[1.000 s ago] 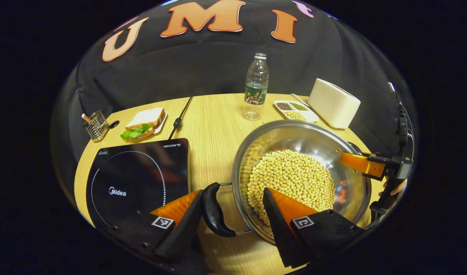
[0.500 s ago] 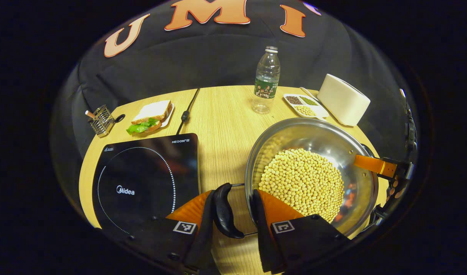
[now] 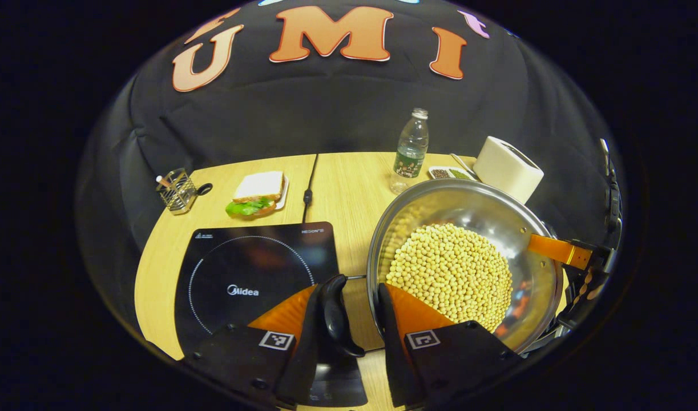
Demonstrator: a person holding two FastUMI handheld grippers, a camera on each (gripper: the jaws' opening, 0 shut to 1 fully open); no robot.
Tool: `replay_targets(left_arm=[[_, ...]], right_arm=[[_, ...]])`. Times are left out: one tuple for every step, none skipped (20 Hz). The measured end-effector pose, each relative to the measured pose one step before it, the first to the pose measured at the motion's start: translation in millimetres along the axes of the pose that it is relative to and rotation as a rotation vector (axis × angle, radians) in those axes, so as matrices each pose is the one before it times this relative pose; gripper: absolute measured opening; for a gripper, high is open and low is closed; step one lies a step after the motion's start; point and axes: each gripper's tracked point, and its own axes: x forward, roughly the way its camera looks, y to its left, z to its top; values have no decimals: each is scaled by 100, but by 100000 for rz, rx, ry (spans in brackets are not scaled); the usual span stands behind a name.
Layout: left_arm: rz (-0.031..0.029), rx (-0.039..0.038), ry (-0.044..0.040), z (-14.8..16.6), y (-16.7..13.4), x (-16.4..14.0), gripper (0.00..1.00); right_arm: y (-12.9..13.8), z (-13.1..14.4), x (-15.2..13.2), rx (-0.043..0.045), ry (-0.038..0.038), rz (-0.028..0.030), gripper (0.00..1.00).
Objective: First push the handle of the pot to place it horizontally, then grasp the pot with both hands and set it on the induction cooktop.
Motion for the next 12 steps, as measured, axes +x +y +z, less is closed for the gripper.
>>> replay_targets(left_arm=[[411, -567, -128, -12, 815, -547, 59], [467, -849, -58, 28, 941, -526, 59], [600, -782, -275, 17, 1001, -376, 59], [709, -518, -321, 11, 1100, -464, 59], [808, -452, -389, -128, 1077, -519, 59], [1040, -1132, -145, -68, 1189, -342, 57], [881, -1069, 39, -315, 1166, -284, 57], [867, -1072, 100, -64, 1286, -204, 55], [991, -1235, 277, -206, 1291, -163, 57], [1000, -954, -121, -41, 1351, -50, 57], [1038, -608, 365, -243, 1303, -67, 58], [1067, -155, 420, -123, 1385, -35, 58]], right_arm=[[971, -19, -277, -871, -32, 625, 48], [1077, 53, -218, -800, -109, 771, 48], [1174, 22, -187, -394, 116, 790, 48], [1145, 27, -99, -300, -79, 894, 48], [1130, -3, -44, -510, -114, 887, 48], [1407, -41, 49, -807, 181, 1021, 48], [1286, -125, -35, -888, 175, 701, 48], [1235, -54, 289, -970, 630, 811, 48], [1375, -342, 533, -642, 734, 1092, 48], [1226, -218, 449, -552, 858, 974, 48], [1371, -476, 437, -188, 742, 1013, 48], [1284, -293, 499, -282, 766, 897, 48]])
